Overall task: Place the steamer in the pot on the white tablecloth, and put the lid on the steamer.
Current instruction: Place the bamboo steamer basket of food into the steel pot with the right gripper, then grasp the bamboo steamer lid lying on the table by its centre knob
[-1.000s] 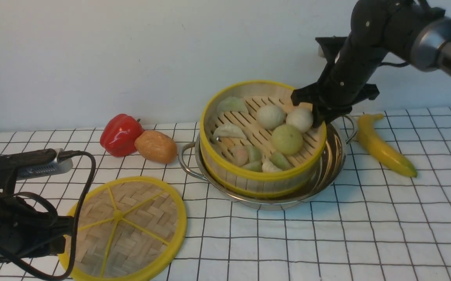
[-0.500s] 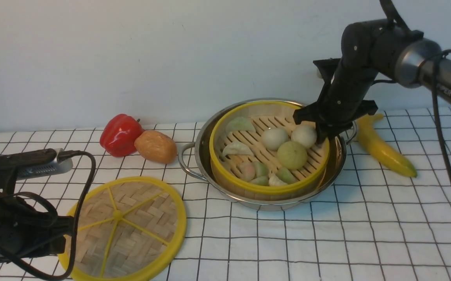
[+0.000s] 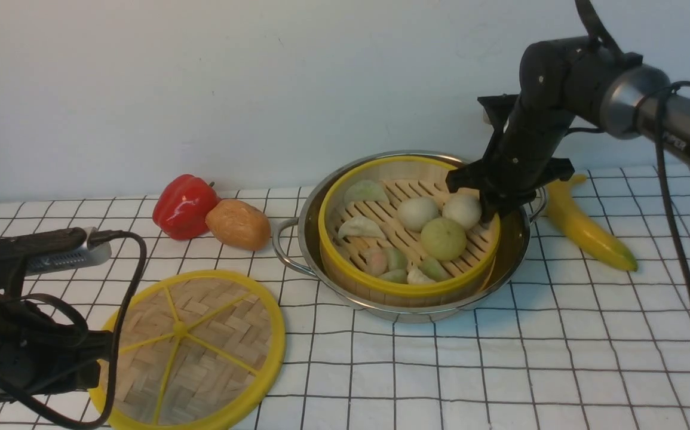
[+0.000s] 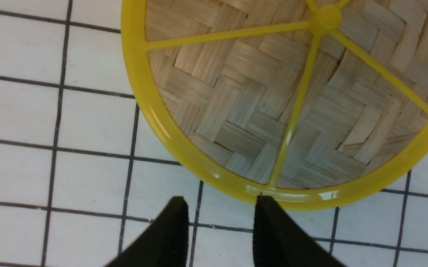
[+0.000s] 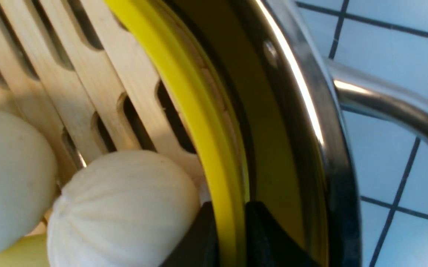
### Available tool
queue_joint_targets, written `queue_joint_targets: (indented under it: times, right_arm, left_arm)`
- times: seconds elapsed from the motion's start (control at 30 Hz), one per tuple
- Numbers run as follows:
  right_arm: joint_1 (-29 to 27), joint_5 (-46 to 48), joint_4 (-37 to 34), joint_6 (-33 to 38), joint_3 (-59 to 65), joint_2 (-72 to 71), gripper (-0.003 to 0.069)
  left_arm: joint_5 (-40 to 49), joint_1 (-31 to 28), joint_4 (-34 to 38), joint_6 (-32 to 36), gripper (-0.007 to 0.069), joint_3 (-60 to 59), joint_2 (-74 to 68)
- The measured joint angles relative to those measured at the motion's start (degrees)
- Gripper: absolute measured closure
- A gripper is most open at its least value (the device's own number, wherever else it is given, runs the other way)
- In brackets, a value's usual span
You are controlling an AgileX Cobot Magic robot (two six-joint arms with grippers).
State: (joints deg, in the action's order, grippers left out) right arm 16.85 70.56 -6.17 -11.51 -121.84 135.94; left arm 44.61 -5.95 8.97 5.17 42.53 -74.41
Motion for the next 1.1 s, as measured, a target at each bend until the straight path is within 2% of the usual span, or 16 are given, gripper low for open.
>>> queue_joint_targets:
  times: [0.07, 0.1, 0.3, 0.5, 0.77, 0.9, 1.1]
  right_arm:
    - [0.0, 0.0, -0.2, 0.0, 0.0, -0.3, 0.0469]
    - [0.0, 0.0, -0.3, 0.0, 0.0, -0.4, 0.0463]
    - [0.0, -0.1, -0.6, 0.0, -0.1, -2.6, 0.0256]
    - [0.0, 0.0, -0.2, 0.7, -0.1, -5.6, 0.0164]
    - [0.0, 0.2, 5.8, 2.6, -0.1, -18.1, 0.0154]
    - [0.0, -0.1, 9.6, 3.0, -0.1, -27.3, 0.0169]
    - [0.0, -0.1, 10.8, 3.6, -0.1, -41.2, 0.0208]
  left_arm:
    - [0.0, 0.0, 0.0, 0.0, 0.0382, 0.0, 0.0]
    - [0.0, 0.0, 0.0, 0.0, 0.0382, 0.0, 0.0]
    - [-1.1, 0.0, 1.0, 1.3, 0.0382, 0.0, 0.0]
    - [-4.5, 1.1, 4.9, 5.6, 0.0382, 0.0, 0.0]
    - [-9.6, 6.1, 7.9, 8.9, 0.0382, 4.5, -4.6]
    - [-8.9, 8.3, 8.0, 8.9, 0.0382, 10.4, -9.8]
    - [-5.0, 10.3, 4.4, 8.6, 0.0382, 16.4, -16.8]
